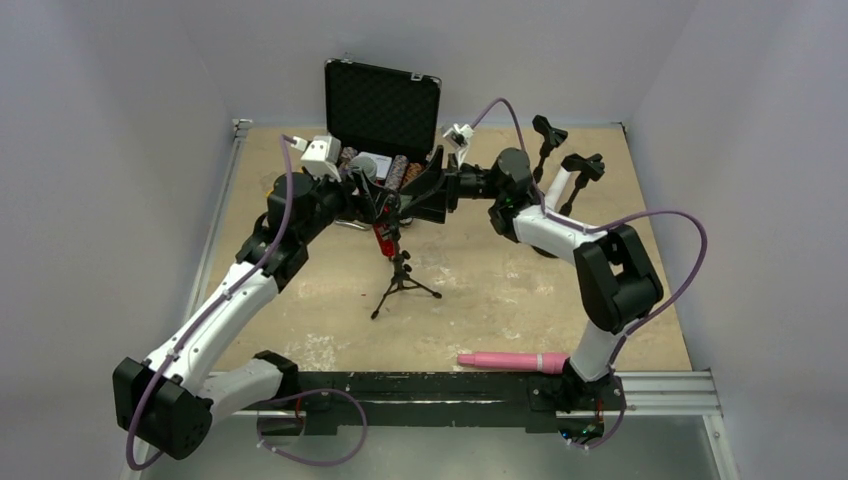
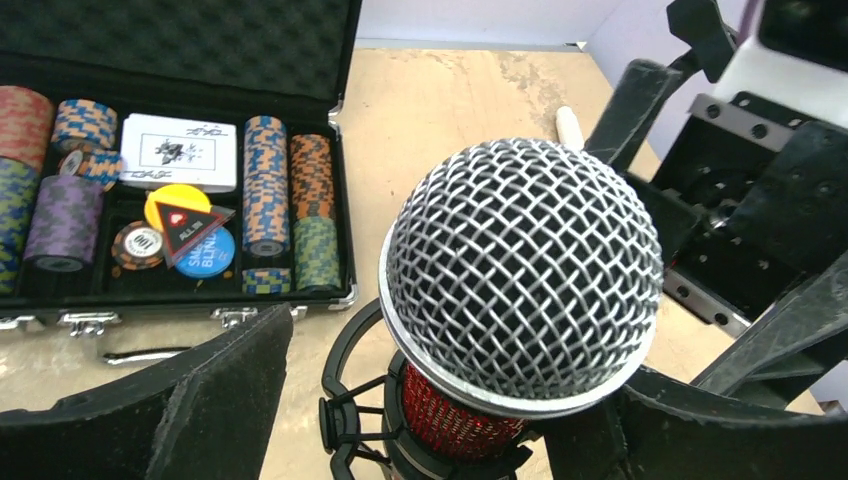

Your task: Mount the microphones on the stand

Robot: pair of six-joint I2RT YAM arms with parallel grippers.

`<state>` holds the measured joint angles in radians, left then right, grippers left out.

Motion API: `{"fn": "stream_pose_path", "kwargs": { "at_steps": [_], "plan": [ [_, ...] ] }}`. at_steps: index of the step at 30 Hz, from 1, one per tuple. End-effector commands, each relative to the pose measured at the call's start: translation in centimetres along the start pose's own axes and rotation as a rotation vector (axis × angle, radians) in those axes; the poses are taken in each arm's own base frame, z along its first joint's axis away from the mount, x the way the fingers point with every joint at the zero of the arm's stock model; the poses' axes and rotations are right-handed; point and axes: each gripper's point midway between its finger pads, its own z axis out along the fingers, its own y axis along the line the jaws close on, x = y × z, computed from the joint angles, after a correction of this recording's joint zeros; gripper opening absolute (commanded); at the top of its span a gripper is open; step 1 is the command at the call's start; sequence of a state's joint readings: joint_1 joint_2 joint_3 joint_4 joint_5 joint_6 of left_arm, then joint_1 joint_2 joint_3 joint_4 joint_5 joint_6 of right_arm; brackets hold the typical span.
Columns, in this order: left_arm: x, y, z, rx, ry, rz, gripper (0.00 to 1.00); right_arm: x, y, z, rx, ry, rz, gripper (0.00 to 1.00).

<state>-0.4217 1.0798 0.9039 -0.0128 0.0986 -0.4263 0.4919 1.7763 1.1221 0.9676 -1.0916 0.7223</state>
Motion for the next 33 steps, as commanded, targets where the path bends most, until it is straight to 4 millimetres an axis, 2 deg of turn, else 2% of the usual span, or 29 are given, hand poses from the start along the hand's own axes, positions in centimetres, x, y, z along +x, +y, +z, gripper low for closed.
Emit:
{"fn": "stream_pose_path", "kwargs": {
  "at_steps": [1,7,13,18,21,25,29,33],
  "plan": [
    [-0.6,0.3,-2.3,-0.058,0.039,0.021,0.91,-1.3,1.6,-1.0,-0.005,0.024,-0.125,0.85],
    [-2.8,0.2,-4.8,-0.094,-0.007,0.047,0.97,-0.5,1.9,-2.2,0.043,0.093,-0.152,0.85],
    [-4.3,-0.5,-6.7,-0.088,-0.026,0.058,0.99,-0.8,2.9,-3.8,0.071,0.154,-0.196,0.84],
    [-5.2,-1.3,-9.4,-0.076,-0.05,0.05,0.99,-0.9,6.0,-5.9,0.084,0.268,-0.294,0.84],
    [-4.2,-1.8,-11.5,-0.045,-0.049,0.016,0.99,-1.6,8.4,-7.6,0.121,0.308,-0.37,0.85],
    [-1.3,-2.1,-13.3,0.0,-0.017,-0.048,0.99,-1.8,11.4,-10.1,0.195,0.342,-0.467,0.87],
    [1.5,-1.9,-14.8,0.028,0.013,-0.087,0.99,-0.3,12.2,-12.4,0.305,0.385,-0.499,0.89],
    [3.8,-2.4,-15.4,0.087,0.055,-0.098,0.99,1.7,12.6,-14.3,0.384,0.407,-0.521,0.92]
  ]
}}
